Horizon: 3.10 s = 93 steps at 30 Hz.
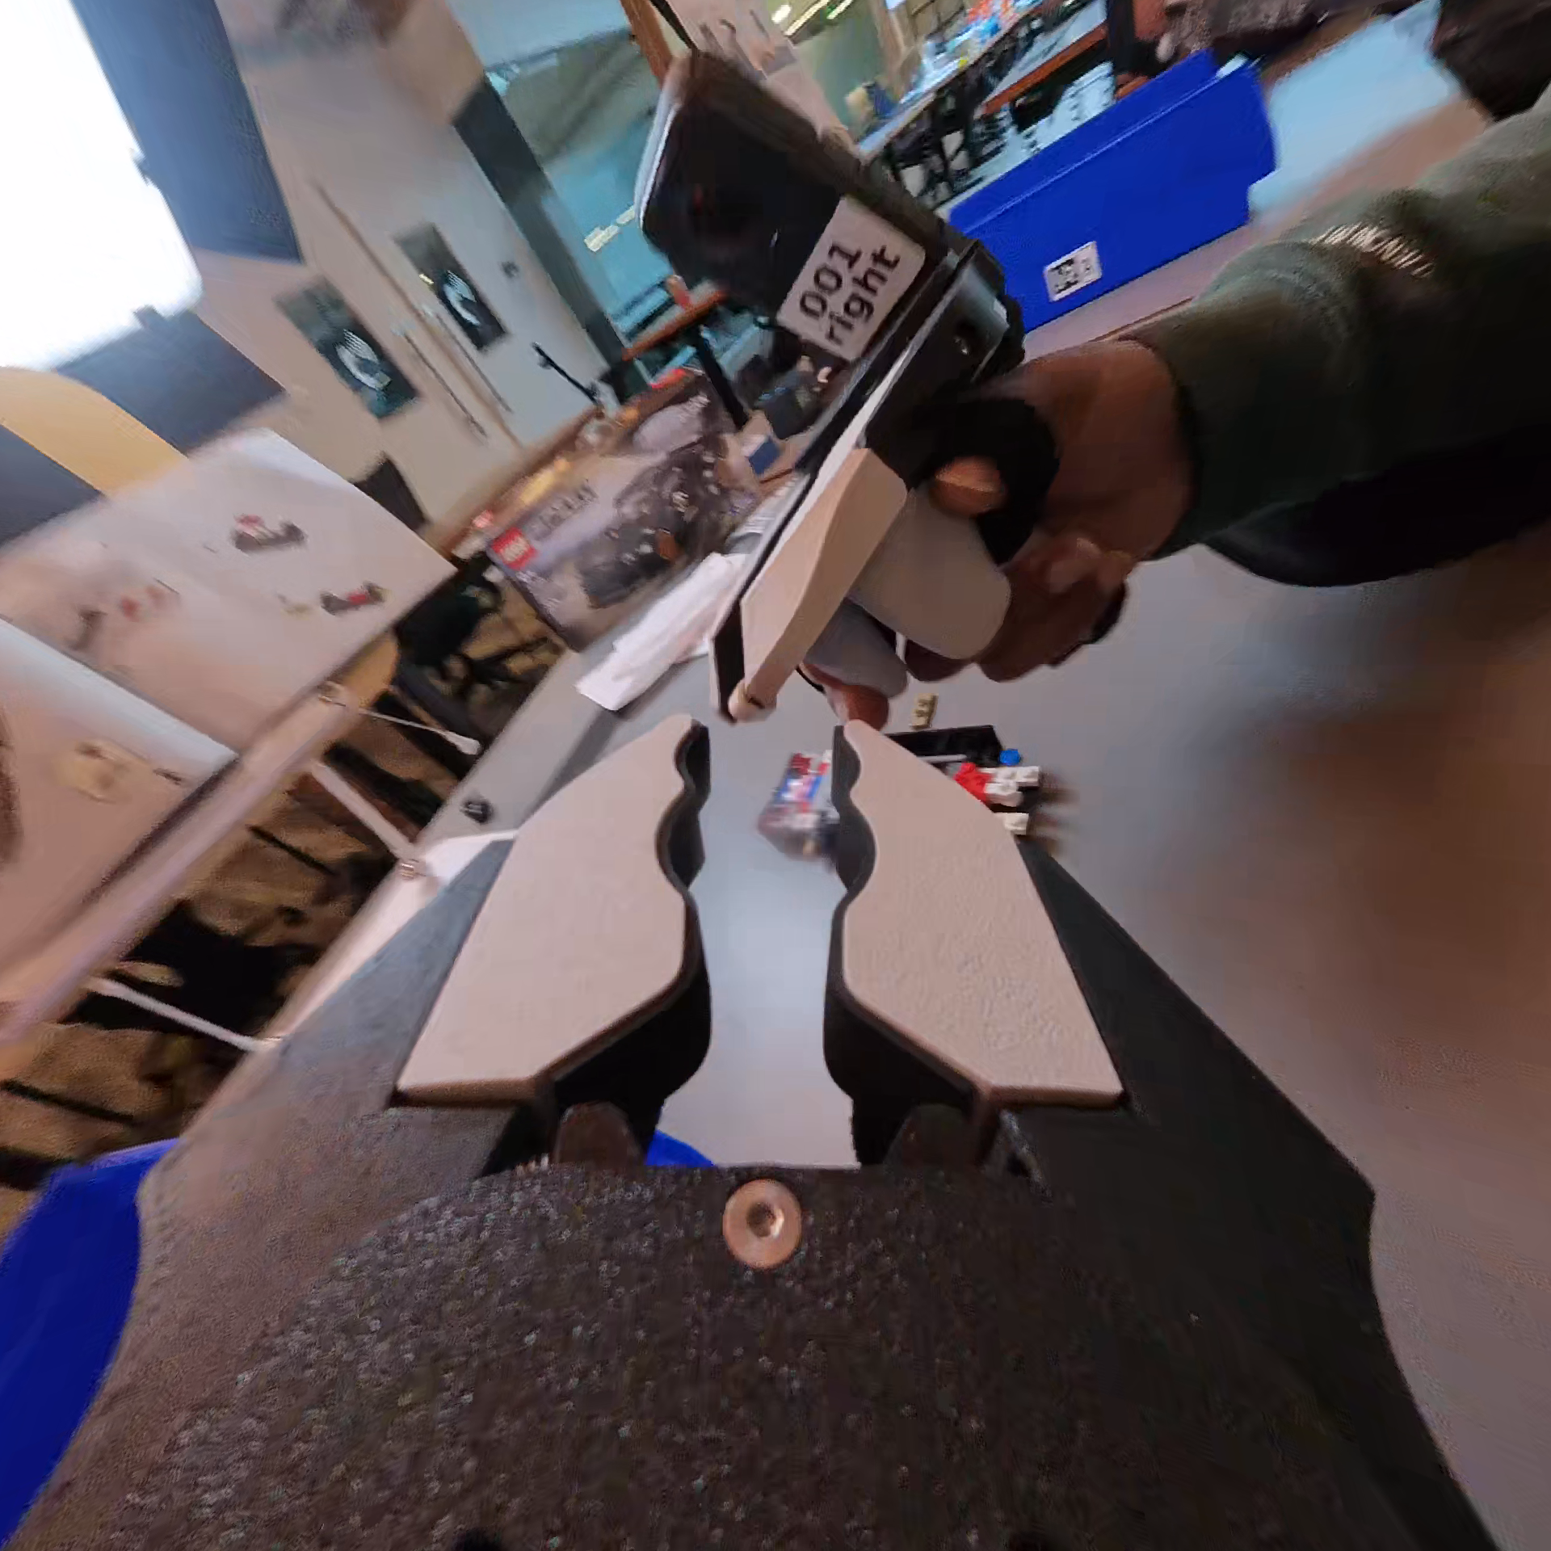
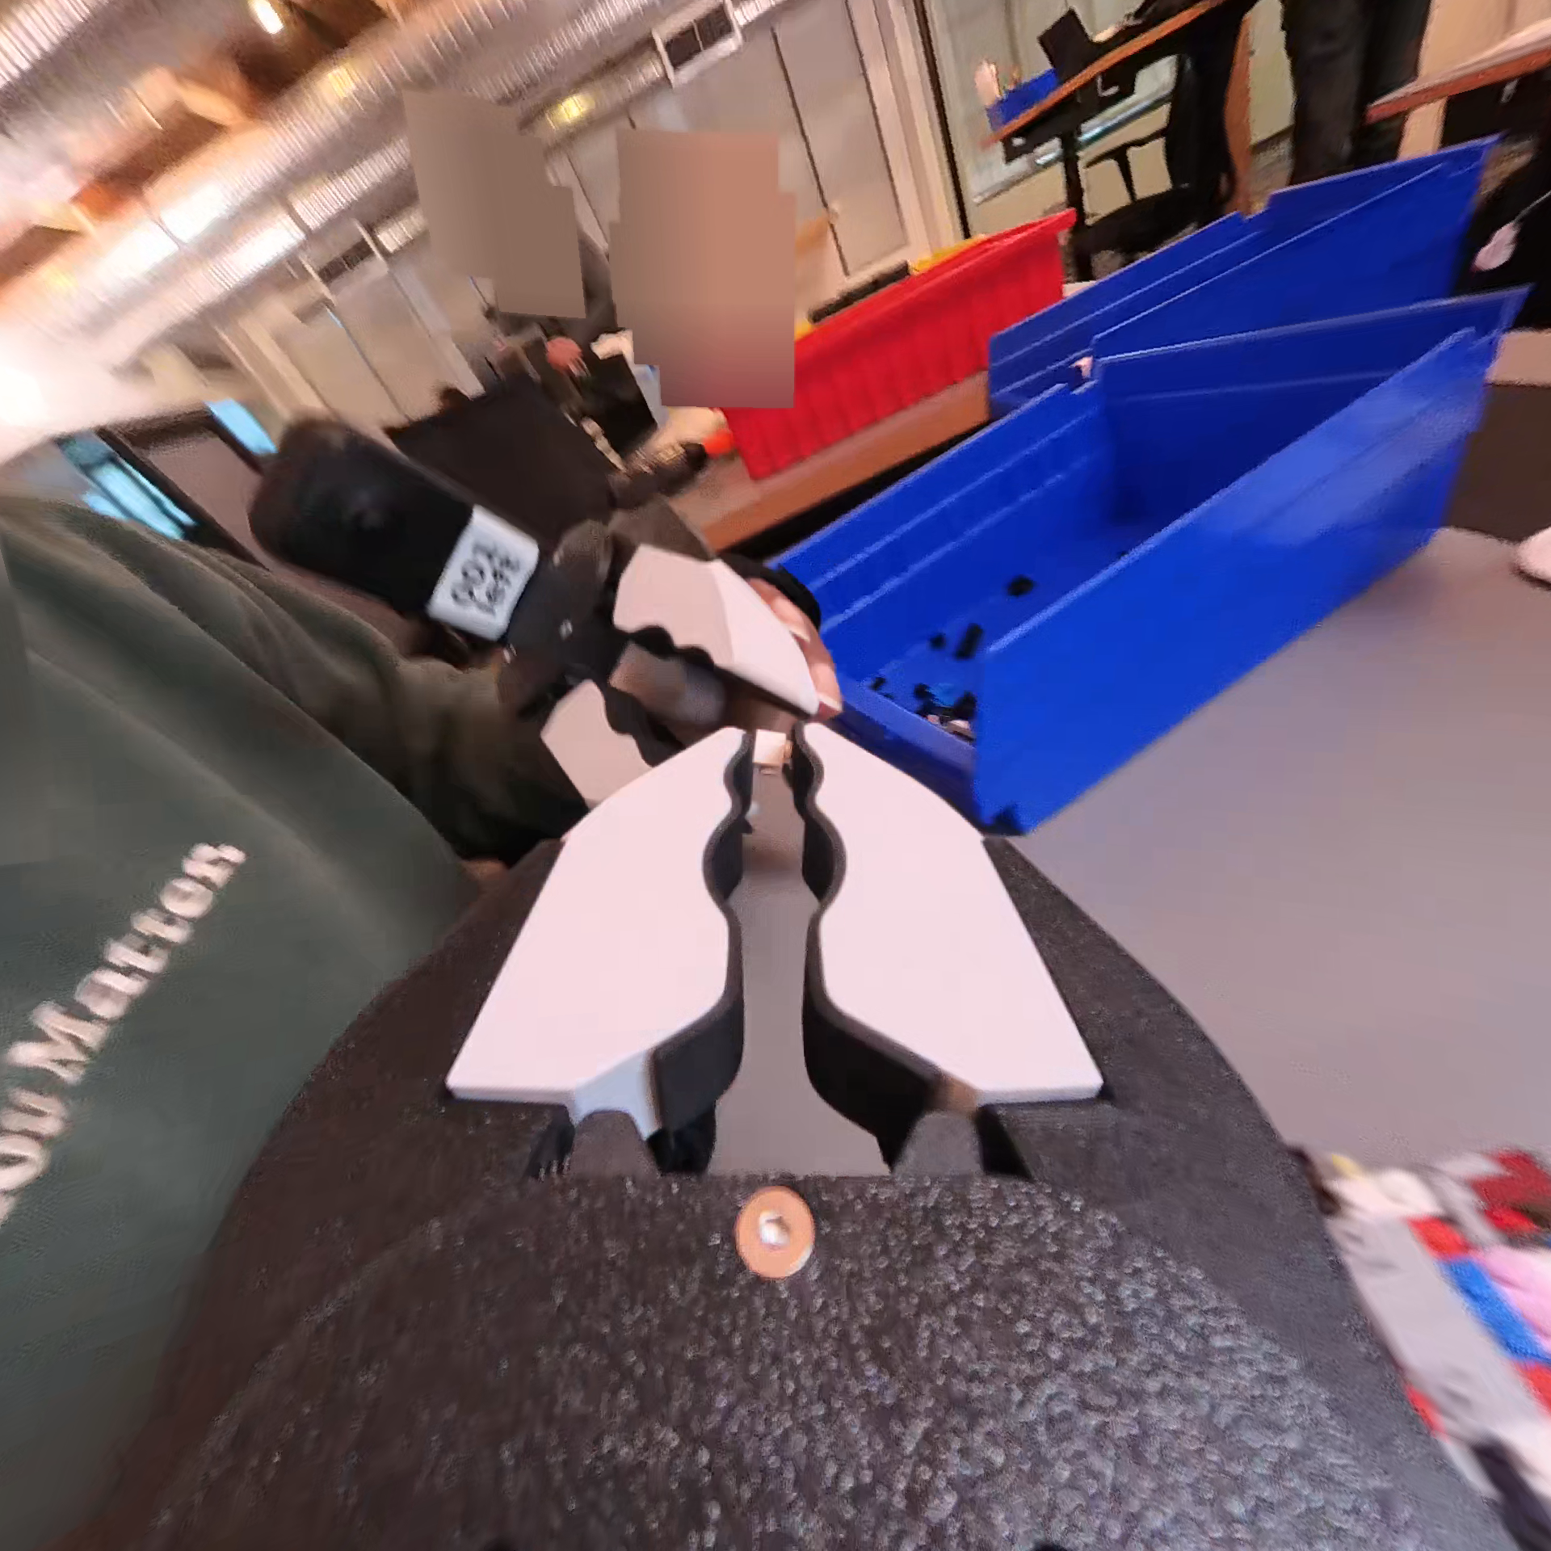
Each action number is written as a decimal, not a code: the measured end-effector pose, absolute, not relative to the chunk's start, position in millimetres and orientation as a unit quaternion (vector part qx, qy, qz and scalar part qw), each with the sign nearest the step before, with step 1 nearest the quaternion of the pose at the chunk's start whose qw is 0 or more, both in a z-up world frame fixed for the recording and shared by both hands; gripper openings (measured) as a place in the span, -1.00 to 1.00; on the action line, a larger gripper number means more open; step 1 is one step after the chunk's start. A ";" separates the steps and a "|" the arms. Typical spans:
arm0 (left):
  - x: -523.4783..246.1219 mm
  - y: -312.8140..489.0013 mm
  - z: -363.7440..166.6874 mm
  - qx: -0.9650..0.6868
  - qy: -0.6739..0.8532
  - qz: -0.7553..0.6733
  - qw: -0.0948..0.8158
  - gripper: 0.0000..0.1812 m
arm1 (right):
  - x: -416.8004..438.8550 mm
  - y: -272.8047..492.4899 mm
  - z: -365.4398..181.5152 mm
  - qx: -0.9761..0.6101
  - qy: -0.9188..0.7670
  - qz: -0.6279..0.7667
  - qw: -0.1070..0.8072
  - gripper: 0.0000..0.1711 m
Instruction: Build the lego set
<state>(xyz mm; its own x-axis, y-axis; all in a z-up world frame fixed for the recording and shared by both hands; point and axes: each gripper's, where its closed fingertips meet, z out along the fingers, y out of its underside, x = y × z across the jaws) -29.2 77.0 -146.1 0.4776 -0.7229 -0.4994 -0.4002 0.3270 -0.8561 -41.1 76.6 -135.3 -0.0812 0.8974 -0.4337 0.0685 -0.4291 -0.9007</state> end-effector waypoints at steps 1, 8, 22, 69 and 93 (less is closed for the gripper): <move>-28.7 77.7 -143.6 -0.559 0.496 -0.100 0.657 -0.74 | -43.2 71.2 -132.7 -0.582 -0.400 0.634 0.317 -0.90; -33.6 79.0 -133.8 -0.523 0.499 -0.017 0.691 -1.00 | -39.4 76.0 -125.2 -0.585 -0.348 0.674 0.289 -0.91; -40.7 89.7 -148.8 -0.548 0.514 -0.020 0.659 -0.90 | -12.4 108.6 -127.7 -0.615 -0.359 0.605 0.357 -1.00; -178.0 148.4 -215.4 -0.883 0.262 -0.062 0.385 -0.44 | 58.2 133.3 -224.6 -0.696 -0.552 0.276 0.368 -0.77; 9.9 67.7 -281.8 -0.717 0.558 -0.164 0.384 -0.59 | 46.6 92.9 -263.2 -0.662 -0.656 0.223 0.284 -0.74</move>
